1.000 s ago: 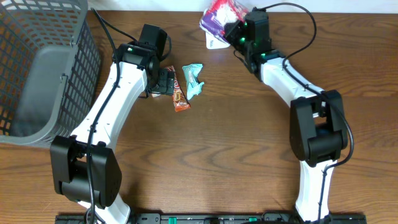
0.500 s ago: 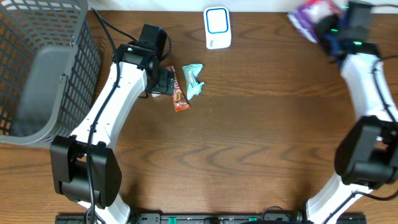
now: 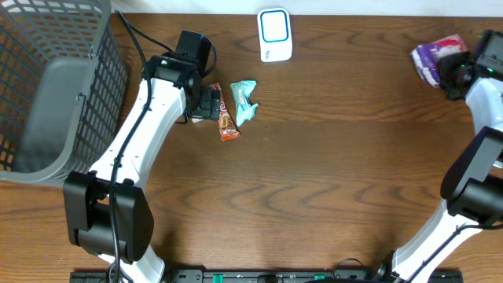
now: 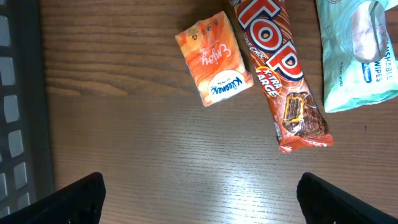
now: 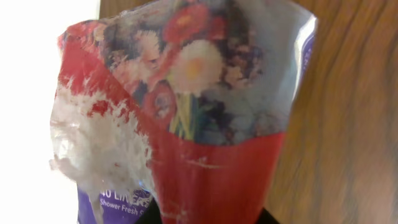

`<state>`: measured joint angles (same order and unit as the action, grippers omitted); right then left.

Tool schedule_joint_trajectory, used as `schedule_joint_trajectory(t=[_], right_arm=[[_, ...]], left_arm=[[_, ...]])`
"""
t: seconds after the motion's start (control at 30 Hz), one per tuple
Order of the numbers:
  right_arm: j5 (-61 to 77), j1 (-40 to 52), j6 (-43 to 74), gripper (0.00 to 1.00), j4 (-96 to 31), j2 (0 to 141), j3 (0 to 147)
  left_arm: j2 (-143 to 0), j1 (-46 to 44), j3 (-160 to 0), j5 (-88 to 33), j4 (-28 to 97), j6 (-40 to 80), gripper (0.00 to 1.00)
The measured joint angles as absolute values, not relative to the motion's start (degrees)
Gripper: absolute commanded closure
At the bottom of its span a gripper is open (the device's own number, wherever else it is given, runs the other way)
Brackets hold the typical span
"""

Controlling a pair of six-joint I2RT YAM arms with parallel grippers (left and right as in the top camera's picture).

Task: Scan the item barcode
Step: 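Carry the Carefree pack to the right table corner and release it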

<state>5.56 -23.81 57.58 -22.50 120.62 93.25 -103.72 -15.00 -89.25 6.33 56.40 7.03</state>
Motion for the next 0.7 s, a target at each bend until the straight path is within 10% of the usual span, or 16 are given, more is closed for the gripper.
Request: schedule_joint_trajectory(t=[0.4, 0.53, 0.6, 0.7], right_arm=[[12.6, -30.0, 51.6, 0.48, -22.0, 120.6, 93.3], [15.8, -29.1, 48.8, 0.15, -21.9, 118.9, 93.3], [16.6, -28.1, 45.6, 0.23, -23.0, 117.3, 93.4], [16.3, -26.8, 43.3, 0.64, -27.1, 115.7, 94.0]], left_arm=[[-103.7, -15.0, -89.3, 6.3, 56.4, 7.0, 0.02], [-103.7, -15.0, -89.3, 6.3, 56.4, 7.0, 0.02], [-103.7, -15.0, -89.3, 6.3, 56.4, 7.0, 0.02], [-103.7, -15.0, -89.3, 6.3, 56.4, 7.0, 0.02]])
